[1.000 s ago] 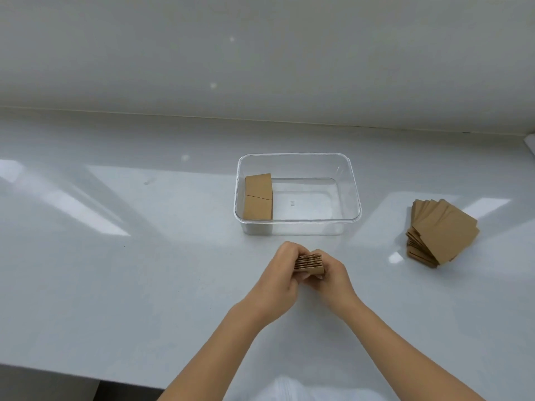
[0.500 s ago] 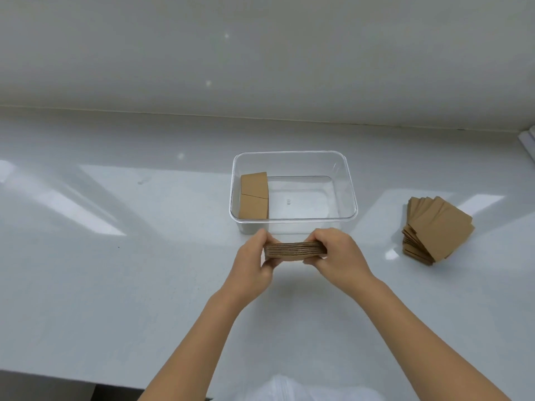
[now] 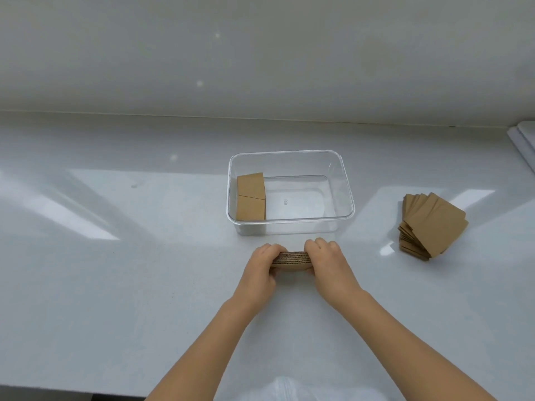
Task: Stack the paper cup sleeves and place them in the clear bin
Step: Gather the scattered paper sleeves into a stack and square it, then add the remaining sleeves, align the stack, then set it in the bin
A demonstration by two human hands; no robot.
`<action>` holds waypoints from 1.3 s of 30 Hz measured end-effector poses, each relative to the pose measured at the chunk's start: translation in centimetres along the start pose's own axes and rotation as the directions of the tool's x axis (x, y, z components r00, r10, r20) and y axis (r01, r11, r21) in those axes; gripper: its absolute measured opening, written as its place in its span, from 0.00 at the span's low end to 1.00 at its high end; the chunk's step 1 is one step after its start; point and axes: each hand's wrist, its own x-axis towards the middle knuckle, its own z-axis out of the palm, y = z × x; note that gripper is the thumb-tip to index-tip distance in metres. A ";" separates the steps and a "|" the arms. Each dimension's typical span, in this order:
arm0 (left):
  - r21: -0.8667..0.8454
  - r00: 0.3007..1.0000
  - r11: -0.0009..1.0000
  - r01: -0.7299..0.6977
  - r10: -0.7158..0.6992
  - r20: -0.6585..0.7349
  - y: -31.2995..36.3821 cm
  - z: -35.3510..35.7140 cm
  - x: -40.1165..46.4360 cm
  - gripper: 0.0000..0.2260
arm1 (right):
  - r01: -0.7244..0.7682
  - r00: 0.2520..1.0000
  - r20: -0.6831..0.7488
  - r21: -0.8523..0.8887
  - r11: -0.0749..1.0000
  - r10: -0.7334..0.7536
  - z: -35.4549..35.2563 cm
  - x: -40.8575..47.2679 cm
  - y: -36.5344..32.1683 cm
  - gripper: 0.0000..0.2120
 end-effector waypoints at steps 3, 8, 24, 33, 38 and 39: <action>0.030 0.999 0.999 0.022 -0.021 -0.032 -0.3 0.3 0.3 0.19 | -0.026 0.999 -0.024 -0.020 0.999 0.026 0.5 -0.1 -0.1 0.13; 0.031 0.999 0.999 0.017 -0.017 -0.029 0.0 0.2 0.4 0.18 | -0.036 0.999 -0.019 -0.036 0.999 0.035 0.2 -0.2 -0.3 0.13; -0.696 0.972 0.680 0.232 -0.142 0.187 7.5 -1.9 2.1 0.13 | -0.232 0.969 0.055 0.549 0.803 0.242 -7.4 -5.1 0.7 0.13; -0.668 0.920 0.653 0.358 -0.122 0.373 15.2 3.4 3.7 0.16 | -0.217 0.960 0.182 0.964 0.151 0.213 -9.6 -6.8 4.8 0.15; -0.645 0.902 0.642 0.414 -0.197 0.383 18.2 6.7 6.0 0.13 | -0.285 0.943 0.217 0.918 0.276 0.251 -10.9 -6.9 9.8 0.14; -0.641 0.901 0.646 0.415 -0.196 0.386 18.8 7.4 6.4 0.12 | -0.286 0.940 0.211 0.915 0.283 0.267 -11.3 -6.9 10.9 0.14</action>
